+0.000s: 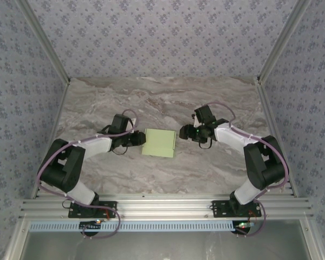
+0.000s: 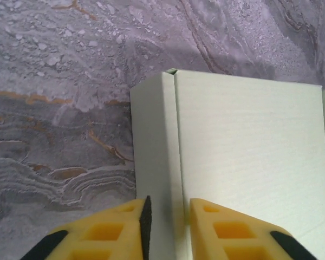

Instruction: Fold the paper box

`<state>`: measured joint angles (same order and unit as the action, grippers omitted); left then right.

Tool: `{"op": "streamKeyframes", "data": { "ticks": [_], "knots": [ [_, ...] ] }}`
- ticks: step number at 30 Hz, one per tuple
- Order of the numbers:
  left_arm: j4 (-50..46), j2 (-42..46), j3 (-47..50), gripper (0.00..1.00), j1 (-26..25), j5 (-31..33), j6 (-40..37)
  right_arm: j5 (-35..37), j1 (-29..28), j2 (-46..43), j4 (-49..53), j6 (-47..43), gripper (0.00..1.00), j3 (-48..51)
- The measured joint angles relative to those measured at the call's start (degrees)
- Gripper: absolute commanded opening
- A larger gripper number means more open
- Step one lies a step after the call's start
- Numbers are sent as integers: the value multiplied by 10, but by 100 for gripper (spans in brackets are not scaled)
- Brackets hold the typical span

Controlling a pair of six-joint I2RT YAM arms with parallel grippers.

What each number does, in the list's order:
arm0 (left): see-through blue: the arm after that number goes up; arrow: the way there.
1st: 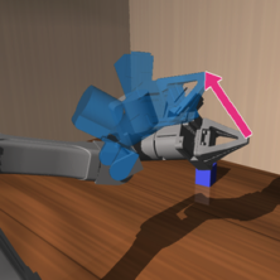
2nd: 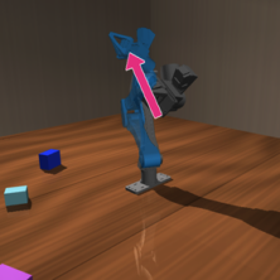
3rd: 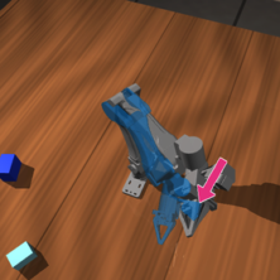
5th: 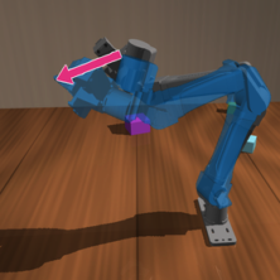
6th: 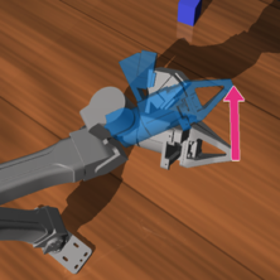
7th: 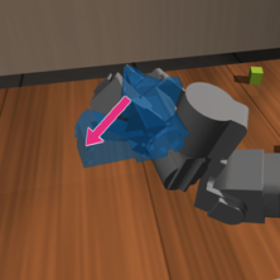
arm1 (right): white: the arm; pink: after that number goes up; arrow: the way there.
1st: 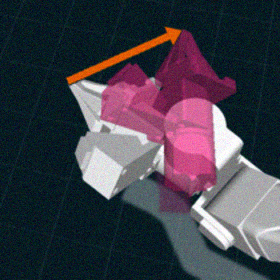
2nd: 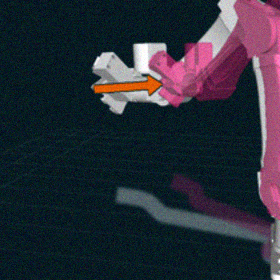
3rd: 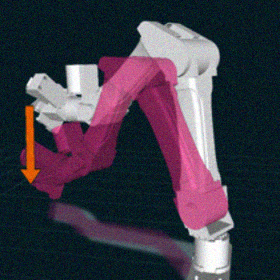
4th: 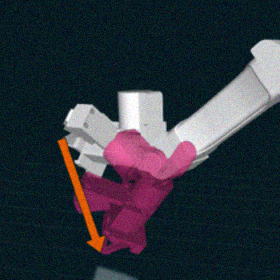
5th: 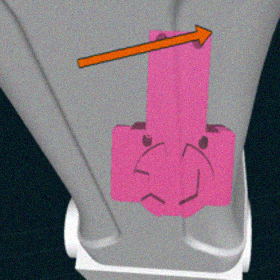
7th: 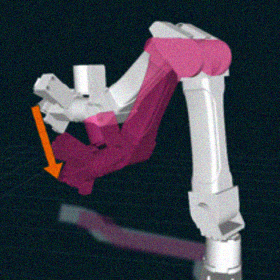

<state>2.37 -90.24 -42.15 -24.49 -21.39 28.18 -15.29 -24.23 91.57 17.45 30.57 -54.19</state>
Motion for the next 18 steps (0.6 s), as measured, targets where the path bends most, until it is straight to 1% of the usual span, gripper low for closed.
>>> {"op": "streamKeyframes", "data": {
  "ticks": [5,8,11,13,14,18],
  "knots": [
    [10,0,2,17,2,-2,5,-11,1,-2,-12,0,67,4],
    [30,1,13,16,10,-10,17,-39,5,-9,-39,6,70,24],
    [57,6,32,16,23,-20,30,-96,18,-8,-93,39,77,56],
    [69,7,40,16,31,-26,37,-140,28,2,-143,74,91,77],
    [71,7,42,16,33,-28,40,-161,32,14,-170,94,96,85],
    [78,7,51,16,39,-29,45,-226,35,61,-267,155,96,90]
  ]
}}
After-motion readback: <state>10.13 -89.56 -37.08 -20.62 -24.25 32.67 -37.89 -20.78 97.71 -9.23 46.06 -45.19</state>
